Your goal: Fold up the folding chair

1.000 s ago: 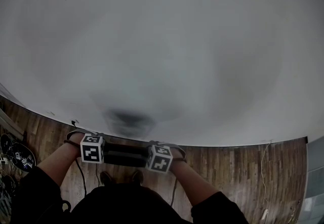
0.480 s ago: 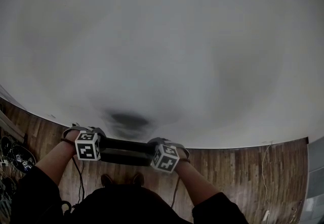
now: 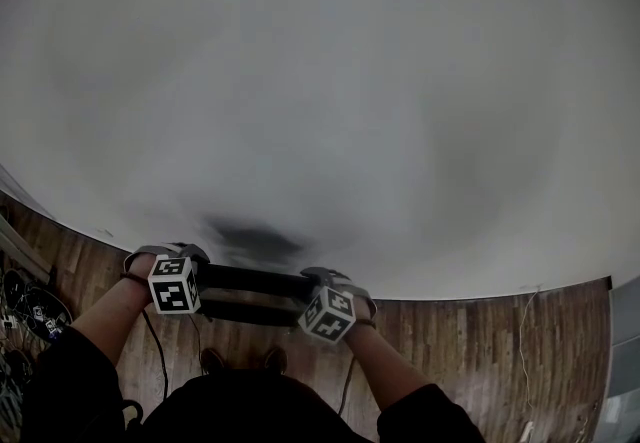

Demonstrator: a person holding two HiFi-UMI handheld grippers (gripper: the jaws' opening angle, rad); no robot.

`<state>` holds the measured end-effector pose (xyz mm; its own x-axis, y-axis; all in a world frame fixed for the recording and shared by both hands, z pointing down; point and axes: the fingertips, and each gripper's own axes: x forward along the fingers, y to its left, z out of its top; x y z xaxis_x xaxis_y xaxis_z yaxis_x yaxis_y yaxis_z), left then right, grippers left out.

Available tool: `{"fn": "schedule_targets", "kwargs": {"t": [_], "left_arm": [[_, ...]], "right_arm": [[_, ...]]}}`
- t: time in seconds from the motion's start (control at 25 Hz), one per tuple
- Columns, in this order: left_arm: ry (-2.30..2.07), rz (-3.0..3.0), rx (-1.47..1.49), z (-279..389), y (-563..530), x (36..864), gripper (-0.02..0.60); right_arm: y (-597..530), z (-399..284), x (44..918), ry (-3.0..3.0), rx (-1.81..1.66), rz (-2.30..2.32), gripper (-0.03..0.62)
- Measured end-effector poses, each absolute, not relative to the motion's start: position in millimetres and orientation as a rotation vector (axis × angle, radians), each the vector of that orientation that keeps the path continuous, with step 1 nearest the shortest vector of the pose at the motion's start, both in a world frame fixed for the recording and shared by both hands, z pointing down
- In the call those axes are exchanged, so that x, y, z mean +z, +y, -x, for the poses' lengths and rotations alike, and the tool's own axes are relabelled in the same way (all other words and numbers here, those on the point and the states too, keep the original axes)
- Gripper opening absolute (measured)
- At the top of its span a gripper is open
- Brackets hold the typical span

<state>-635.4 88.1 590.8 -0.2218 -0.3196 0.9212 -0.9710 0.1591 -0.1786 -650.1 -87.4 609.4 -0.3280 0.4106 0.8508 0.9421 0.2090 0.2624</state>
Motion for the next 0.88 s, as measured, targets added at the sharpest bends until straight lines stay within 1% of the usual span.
{"fn": "schedule_targets", "kwargs": {"t": [0.16,0.88], "left_arm": [[-1.726,-1.196,1.098,647,90,591,0.177],[-1.896,-0.985,1.16,688,99,594,0.199]], "right_arm": [[-89,662,610,-1.896,-1.08,1.191,0.229],[-87,705,613,-2.017,-1.123,0.983,0.27]]}}
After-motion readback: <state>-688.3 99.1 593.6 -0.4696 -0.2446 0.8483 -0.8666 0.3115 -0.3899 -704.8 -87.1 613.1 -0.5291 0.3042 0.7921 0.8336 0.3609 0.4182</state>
